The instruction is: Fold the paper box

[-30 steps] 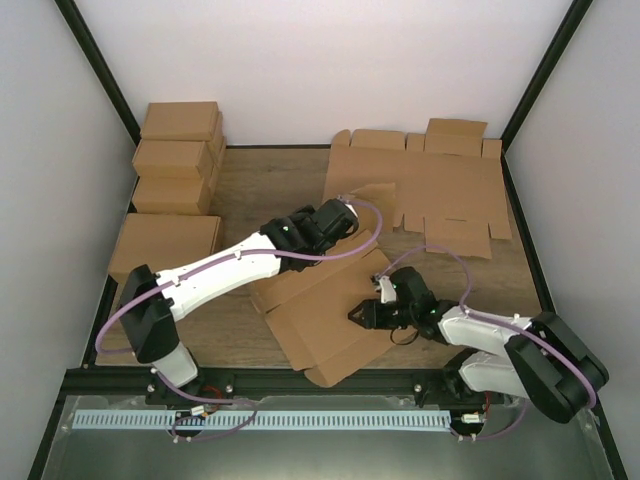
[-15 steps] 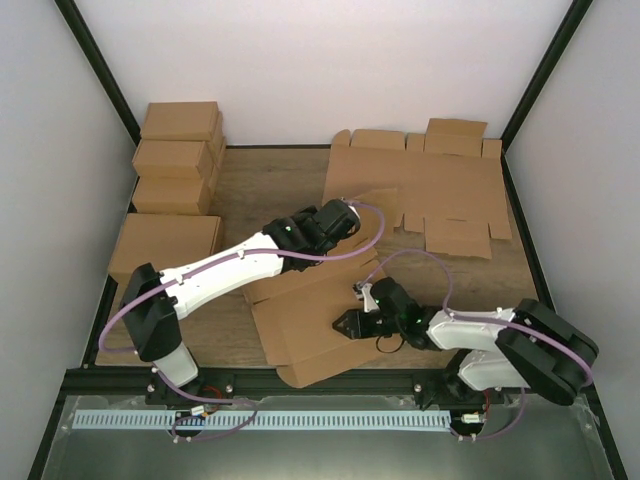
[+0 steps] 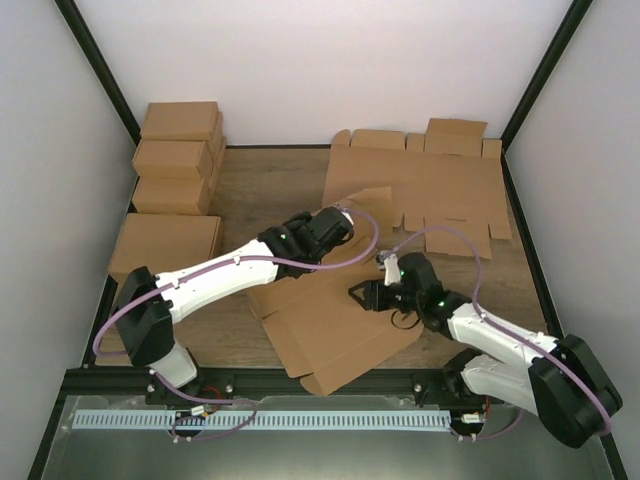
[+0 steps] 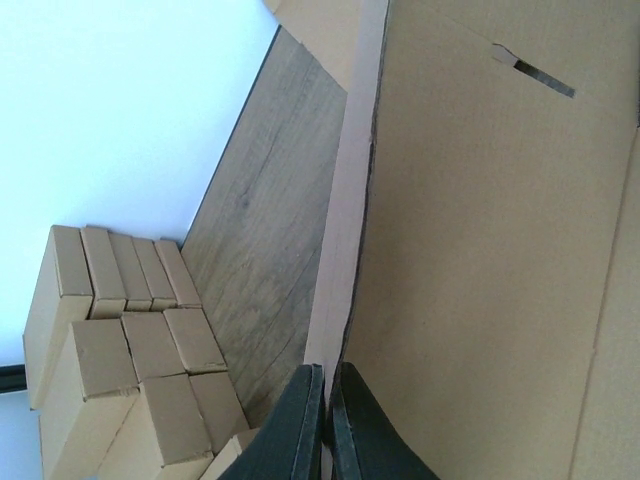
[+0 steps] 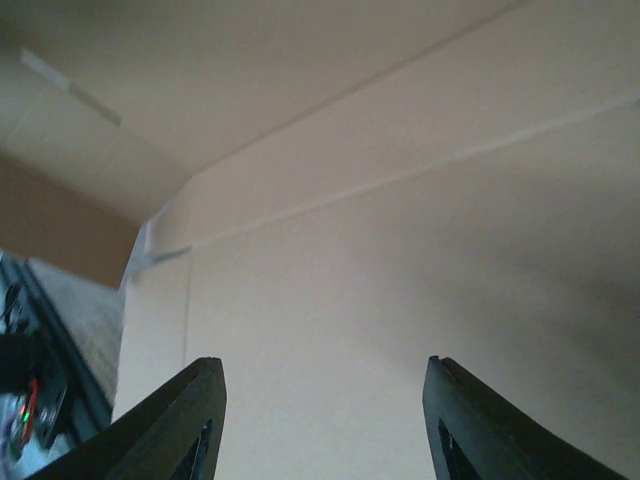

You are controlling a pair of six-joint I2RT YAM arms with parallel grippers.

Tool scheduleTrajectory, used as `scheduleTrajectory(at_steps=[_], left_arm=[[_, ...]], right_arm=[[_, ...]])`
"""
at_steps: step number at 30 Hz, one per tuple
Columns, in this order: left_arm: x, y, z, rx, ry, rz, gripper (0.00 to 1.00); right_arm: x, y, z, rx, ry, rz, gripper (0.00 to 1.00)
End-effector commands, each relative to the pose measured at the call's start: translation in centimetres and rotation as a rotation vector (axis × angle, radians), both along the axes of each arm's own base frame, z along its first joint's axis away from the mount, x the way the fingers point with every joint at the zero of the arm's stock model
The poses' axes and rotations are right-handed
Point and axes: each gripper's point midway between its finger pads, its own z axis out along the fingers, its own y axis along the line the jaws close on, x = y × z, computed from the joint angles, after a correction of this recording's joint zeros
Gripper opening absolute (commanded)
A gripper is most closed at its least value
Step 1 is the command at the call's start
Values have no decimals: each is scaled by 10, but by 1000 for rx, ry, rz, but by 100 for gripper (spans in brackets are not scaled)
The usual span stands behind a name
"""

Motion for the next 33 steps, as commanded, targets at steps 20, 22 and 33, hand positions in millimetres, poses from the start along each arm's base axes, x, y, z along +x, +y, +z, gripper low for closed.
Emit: scheduleTrajectory(at_steps=[20,22,33], left_arm=[[-11,-4,22,-63,-25,-27,4],[-11,-5,21,-63,-25,-24,4],[-9,-8,18,-54,-21,-11,4]], right_arm=[[165,-58,19,-5,-105,-264,87],[164,-50,17,30,-95,-225,89],[138,-15,29,190,-15,-12,72]])
